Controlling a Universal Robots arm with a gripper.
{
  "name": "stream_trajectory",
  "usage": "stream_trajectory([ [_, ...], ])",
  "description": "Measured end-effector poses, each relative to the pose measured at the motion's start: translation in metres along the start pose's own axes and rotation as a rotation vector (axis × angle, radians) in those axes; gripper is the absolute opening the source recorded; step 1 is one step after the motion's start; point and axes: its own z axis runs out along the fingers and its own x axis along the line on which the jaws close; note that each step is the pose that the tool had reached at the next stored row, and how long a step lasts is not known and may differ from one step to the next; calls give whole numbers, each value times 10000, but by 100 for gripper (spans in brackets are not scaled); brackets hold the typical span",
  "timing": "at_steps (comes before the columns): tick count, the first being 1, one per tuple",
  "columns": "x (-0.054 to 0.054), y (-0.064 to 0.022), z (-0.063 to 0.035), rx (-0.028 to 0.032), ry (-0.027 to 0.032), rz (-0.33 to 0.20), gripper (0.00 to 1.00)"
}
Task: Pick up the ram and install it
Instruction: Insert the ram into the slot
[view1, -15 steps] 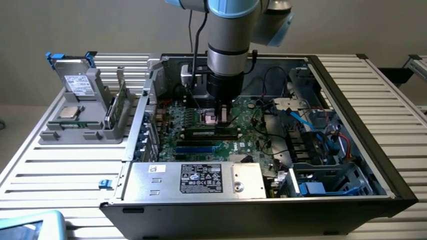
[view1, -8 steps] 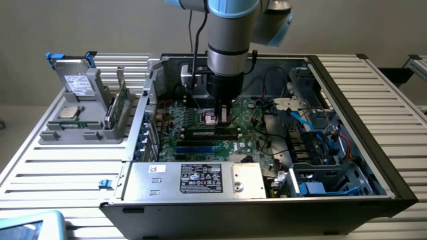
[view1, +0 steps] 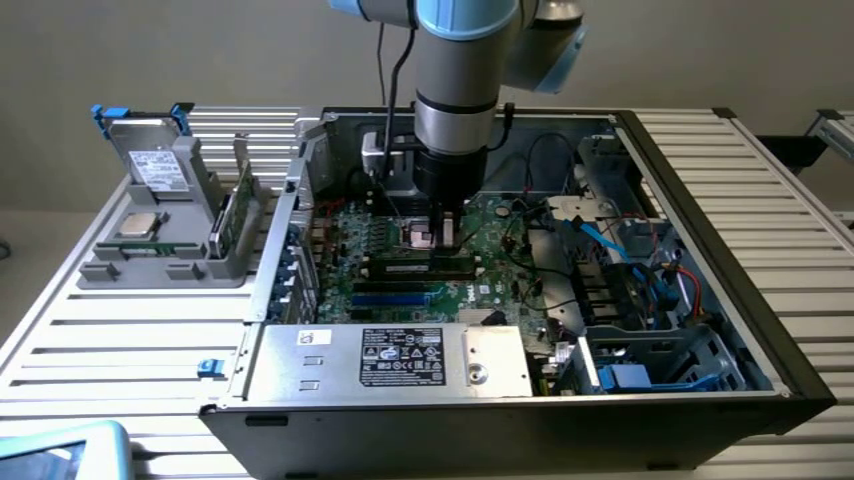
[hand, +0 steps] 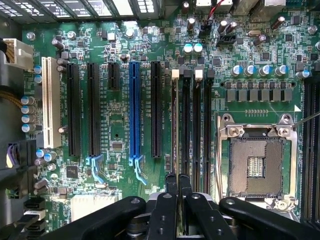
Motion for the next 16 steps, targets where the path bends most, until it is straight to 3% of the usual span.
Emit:
stream_trajectory([
  [7, -1, 0, 9, 0, -1, 0, 14],
  [8, -1, 0, 1, 0, 0, 0, 21],
  [10, 1, -9, -52, 0, 0, 0, 21],
  [16, 8, -132, -238, -99, 4, -4, 21],
])
